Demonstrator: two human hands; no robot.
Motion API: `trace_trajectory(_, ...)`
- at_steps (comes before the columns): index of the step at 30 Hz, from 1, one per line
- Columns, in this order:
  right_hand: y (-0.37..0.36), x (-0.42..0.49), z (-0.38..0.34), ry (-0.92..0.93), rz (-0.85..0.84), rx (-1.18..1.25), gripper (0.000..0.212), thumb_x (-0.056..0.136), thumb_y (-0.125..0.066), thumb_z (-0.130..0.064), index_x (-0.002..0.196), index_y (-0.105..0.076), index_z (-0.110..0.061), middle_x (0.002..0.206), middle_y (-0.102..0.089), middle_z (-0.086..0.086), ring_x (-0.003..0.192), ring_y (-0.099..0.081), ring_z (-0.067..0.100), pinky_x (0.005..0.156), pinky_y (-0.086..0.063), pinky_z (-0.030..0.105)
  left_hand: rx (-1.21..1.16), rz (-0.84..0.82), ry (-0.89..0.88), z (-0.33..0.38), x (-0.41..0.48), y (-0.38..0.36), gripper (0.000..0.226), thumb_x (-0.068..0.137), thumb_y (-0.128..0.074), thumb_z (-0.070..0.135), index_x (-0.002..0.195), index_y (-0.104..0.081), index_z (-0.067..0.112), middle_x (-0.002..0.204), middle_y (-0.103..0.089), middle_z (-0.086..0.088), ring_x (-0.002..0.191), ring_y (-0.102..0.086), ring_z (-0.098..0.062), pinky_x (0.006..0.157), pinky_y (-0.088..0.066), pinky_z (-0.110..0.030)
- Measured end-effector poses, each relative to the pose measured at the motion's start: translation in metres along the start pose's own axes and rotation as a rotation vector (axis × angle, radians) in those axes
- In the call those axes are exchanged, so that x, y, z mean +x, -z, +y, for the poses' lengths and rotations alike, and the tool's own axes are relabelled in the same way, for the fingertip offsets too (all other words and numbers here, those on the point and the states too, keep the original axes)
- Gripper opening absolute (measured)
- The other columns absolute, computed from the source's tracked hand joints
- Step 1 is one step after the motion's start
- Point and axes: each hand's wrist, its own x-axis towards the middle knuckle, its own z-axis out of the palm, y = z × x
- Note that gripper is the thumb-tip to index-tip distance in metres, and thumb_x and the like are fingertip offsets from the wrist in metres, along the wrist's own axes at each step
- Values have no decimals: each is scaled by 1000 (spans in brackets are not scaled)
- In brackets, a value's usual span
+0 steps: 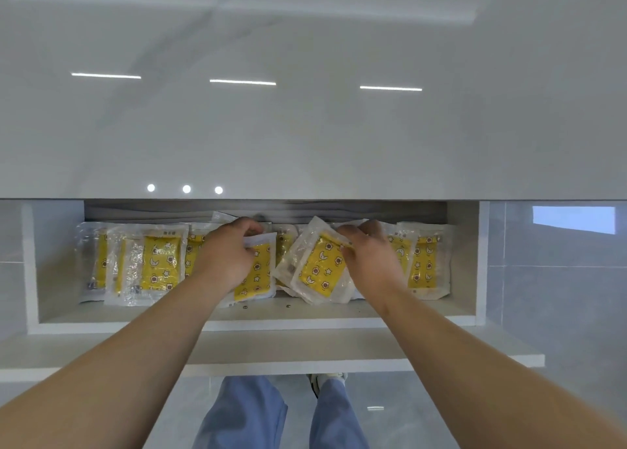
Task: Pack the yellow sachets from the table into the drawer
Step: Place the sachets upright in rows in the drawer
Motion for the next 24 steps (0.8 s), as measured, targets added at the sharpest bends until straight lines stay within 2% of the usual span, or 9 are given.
trace_trajectory(2, -3, 1, -4, 0, -2, 24, 40, 96, -43, -8, 133, -50, -23, 131, -48, 7, 112, -53, 26, 87, -47, 30, 34, 23, 4, -2, 1, 5, 33, 90, -52, 4, 117, -60, 21, 114, -62, 0, 93, -51, -16, 71, -36, -23)
trace_trajectory(7, -5, 8, -17, -14, -59, 38, 30, 98, -38, -14, 121, -55, -22, 117, -60, 8, 92, -62, 26, 71, -50, 29, -330, 73, 115, -14, 1, 13, 21, 91, -51, 8, 107, -61, 18, 104, -61, -6, 92, -56, -26, 73, -46, -34)
trace_trajectory(11, -6, 12, -22, -18, -93, -4, 22, 99, -34, -14, 114, -51, -18, 111, -60, 10, 82, -55, 22, 65, -45, 28, -121, 96, -14, -23, 5, 18, 27, 95, -45, 8, 113, -61, 20, 100, -57, 2, 84, -50, -18, 68, -35, -25)
trace_trajectory(15, -4, 12, -26, -4, -147, -8, 22, 100, -35, -14, 115, -50, -16, 115, -59, 10, 91, -54, 21, 73, -45, 28, 14, -25, -93, -19, 10, 22, 31, 98, -39, 16, 120, -58, 29, 86, -59, -1, 60, -49, -15, 55, -36, -23)
trace_trajectory(17, 1, 10, -28, 8, -174, 38, 20, 100, -36, -16, 113, -51, -16, 113, -61, 9, 87, -55, 20, 75, -50, 30, 197, -54, -157, -12, 11, 18, 37, 98, -39, 20, 132, -46, 33, 102, -58, -4, 86, -56, -20, 74, -44, -28)
trace_trajectory(19, 5, 7, -29, 15, -204, 102, 18, 100, -38, -17, 111, -53, -16, 112, -62, 8, 90, -58, 22, 77, -51, 31, 413, -16, -282, -5, 11, 9, 54, 95, -45, 23, 143, -25, 38, 140, -40, 0, 129, -35, -25, 106, -29, -41)
trace_trajectory(20, 7, 5, -29, 16, -219, 135, 17, 99, -40, -17, 110, -54, -16, 112, -62, 6, 94, -59, 22, 78, -49, 29, 478, -18, -351, 0, 10, 4, 62, 93, -48, 24, 145, -18, 39, 148, -29, 3, 137, -22, -25, 112, -18, -45)
trace_trajectory(22, 10, 2, -27, 14, -244, 186, 17, 98, -42, -16, 110, -55, -16, 113, -62, 4, 100, -58, 21, 80, -47, 28, 554, -94, -443, 5, 10, -5, 61, 91, -51, 26, 144, -23, 39, 153, -16, 9, 144, -6, -24, 116, -6, -49)
trace_trajectory(24, 12, 1, -23, 6, -242, 184, 17, 99, -41, -18, 111, -53, -17, 111, -62, 4, 94, -59, 21, 78, -47, 29, 578, -167, -431, 6, 10, -12, 49, 92, -51, 30, 138, -37, 36, 153, -21, 13, 146, -1, -17, 117, -5, -45)
